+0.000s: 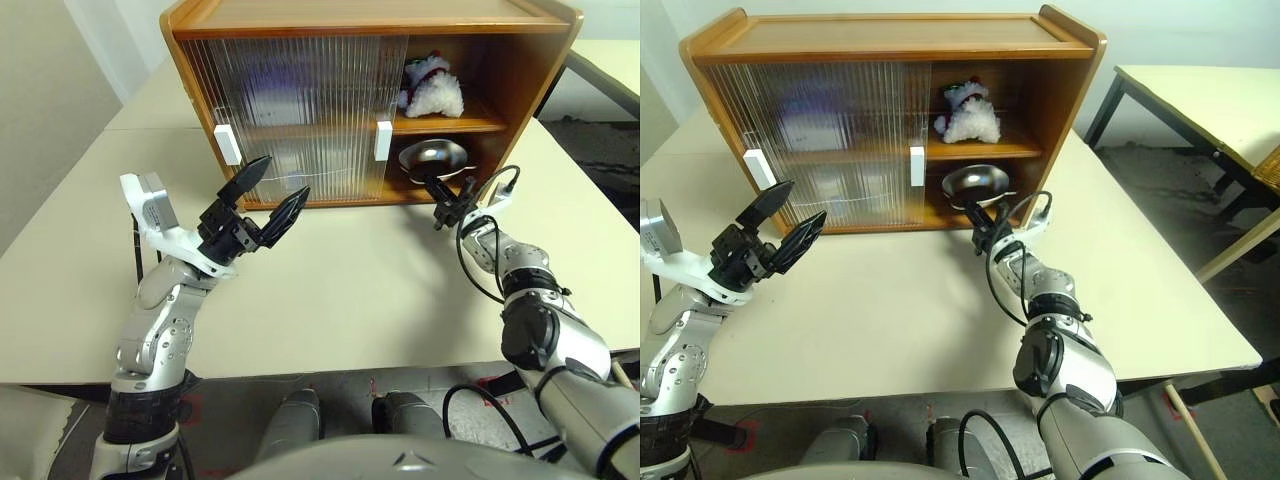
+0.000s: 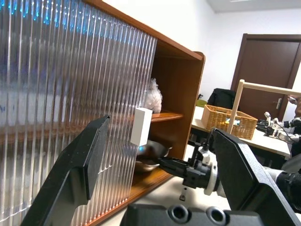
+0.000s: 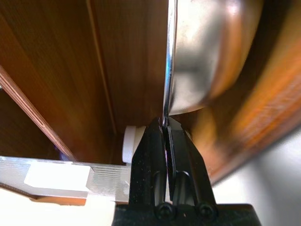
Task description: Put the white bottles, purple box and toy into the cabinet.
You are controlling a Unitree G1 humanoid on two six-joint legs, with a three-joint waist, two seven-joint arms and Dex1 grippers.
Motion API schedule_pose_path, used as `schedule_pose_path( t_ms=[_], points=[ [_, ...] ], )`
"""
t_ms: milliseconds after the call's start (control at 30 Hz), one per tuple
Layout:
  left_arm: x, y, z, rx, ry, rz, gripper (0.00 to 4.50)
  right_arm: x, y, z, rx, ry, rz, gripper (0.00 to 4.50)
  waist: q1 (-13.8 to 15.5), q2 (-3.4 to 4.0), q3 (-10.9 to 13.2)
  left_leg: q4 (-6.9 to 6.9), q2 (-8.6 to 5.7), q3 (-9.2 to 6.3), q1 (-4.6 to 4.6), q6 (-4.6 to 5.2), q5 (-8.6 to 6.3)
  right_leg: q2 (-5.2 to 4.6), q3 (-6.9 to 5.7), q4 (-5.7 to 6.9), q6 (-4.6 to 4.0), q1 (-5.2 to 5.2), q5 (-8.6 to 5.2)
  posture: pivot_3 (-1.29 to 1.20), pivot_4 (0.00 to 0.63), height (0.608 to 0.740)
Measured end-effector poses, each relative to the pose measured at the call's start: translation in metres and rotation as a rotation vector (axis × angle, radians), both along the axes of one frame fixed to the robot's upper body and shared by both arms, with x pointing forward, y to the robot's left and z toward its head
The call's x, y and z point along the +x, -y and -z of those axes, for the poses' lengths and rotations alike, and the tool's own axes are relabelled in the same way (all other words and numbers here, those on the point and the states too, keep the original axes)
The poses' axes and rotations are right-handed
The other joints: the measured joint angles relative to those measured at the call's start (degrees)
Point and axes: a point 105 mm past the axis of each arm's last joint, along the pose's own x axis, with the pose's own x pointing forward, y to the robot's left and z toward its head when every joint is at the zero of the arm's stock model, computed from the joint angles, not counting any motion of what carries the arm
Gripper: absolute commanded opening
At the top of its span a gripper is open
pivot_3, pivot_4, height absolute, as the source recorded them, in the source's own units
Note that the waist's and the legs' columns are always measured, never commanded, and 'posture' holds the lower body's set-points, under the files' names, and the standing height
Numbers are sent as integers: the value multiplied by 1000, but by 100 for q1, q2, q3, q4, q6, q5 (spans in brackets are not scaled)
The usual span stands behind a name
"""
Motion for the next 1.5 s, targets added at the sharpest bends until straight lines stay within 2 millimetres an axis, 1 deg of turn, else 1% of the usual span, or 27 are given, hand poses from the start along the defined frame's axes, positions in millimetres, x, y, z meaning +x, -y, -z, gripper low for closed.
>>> schedule_pose_path(
  t_ms=[167, 333, 367, 400, 433, 467, 533, 633, 767, 800, 900, 1000, 1133, 1267, 1333, 1433, 1467, 1500],
  points=[
    [0, -2, -1, 9, 1, -10, 4500, 3, -5, 5, -1, -17, 23, 48, 26, 0, 0, 0, 1, 0, -1, 0, 0, 0, -1, 0, -7, -1, 3, 79, 53, 740],
    [-2, -4, -3, 15, 5, -18, 4500, 8, -6, 5, -33, -14, 63, 48, 38, 0, 0, 0, 2, 1, -1, -1, 0, 0, -5, 0, -21, -2, 4, 88, 50, 740],
    [-2, -4, -3, 15, 5, -18, 4500, 9, -5, 5, -42, -16, 73, 170, 41, 0, 0, 0, 3, 0, -1, -1, -1, 0, -5, 0, -28, -1, 3, 87, 49, 740],
    [-3, -3, -3, 16, 8, -17, 4500, 9, -4, 7, -55, -20, 82, 170, 44, 0, 0, 0, 3, 0, 0, -1, -1, 0, -6, 0, -31, -1, 4, 87, 49, 740],
    [-3, -3, -4, 16, 10, -17, 4500, 9, -3, 9, -70, -24, 90, 562, 46, 0, 0, 1, 3, 1, -1, -1, -1, 0, -6, 0, -33, -1, 6, 84, 48, 740],
    [-3, -3, -4, 16, 11, -18, 4500, 9, -2, 10, -81, -27, 95, 777, 46, 0, 0, 1, 3, 1, 0, -1, -1, 0, -6, 0, -34, -1, 7, 84, 48, 740],
    [-3, -3, -4, 15, 10, -20, 4500, 9, 0, 12, -93, -34, 101, 1475, 46, 0, -1, 1, 3, 1, 0, -1, 0, 0, -7, 0, -36, -1, 9, 80, 47, 740],
    [-3, -3, -4, 15, 10, -20, 4500, 9, 4, 13, -99, -40, 106, 2646, 45, 0, -1, 2, 4, 2, 1, 0, 0, 0, -7, 1, -37, -1, 12, 69, 46, 740],
    [-3, -2, -5, 8, 13, -13, 4500, 9, 11, 6, -93, -12, 106, 4162, 44, -2, -2, 5, 4, 3, 3, 1, 2, 0, -7, 1, -37, 3, 16, 56, 46, 740],
    [-3, -1, -5, 5, 14, -11, 4500, 8, 13, 4, -91, -3, 101, 4469, 40, -2, -2, 7, 4, 3, 3, 2, 3, 0, -7, 1, -38, 4, 17, 56, 46, 740],
    [-3, 1, -4, -2, 15, -2, 4500, 5, 15, -1, -71, 25, 56, 4469, 33, -3, -2, 9, 4, 4, 3, 4, 6, 0, -6, 2, -37, 4, 21, 40, 47, 740],
    [-3, 3, -4, -7, 15, 9, 4500, -3, 16, -8, -50, 79, -24, 4469, 16, -2, -2, 10, 4, 8, 3, 6, 9, 0, -7, 5, -37, 4, 21, 32, 46, 740],
    [-2, 5, -1, -12, 4, 21, 4500, -23, 14, -17, -84, 167, -170, 4469, -3, -3, -3, 15, 3, 14, 6, 7, 13, 2, -9, 9, -37, 6, 20, 20, 44, 740],
    [-1, 6, 0, -10, 7, 31, 4500, -49, 7, -19, -195, 238, -296, 4469, -28, -3, -3, 22, 5, 15, 14, 7, 14, 9, -7, 9, -34, 17, 20, 9, 44, 740],
    [-1, 6, 0, -8, 8, 37, 4500, -65, 0, -23, -297, 296, -355, 4469, -46, -3, -3, 23, 5, 16, 29, 7, 14, 14, -6, 9, -31, 33, 18, 9, 44, 740],
    [0, 6, 0, -7, 10, 42, 4500, -87, -20, -31, -432, 393, -459, 4469, -80, -3, -3, 26, 8, 14, 50, 7, 14, 26, 0, 9, -17, 50, 11, 1, 45, 740],
    [0, 7, 0, -6, 11, 44, 4500, -93, -27, -34, -486, 433, -488, 4469, -86, -3, -3, 27, 10, 13, 51, 6, 15, 29, 2, 9, 27, 52, -12, -2, 46, 740],
    [1, 7, 1, -5, 10, 45, 4500, -98, -36, -35, -579, 491, -520, 4469, -104, -3, -3, 29, 10, 13, 53, 6, 15, 32, 2, 9, 34, 53, -12, -2, 46, 740]
  ],
)
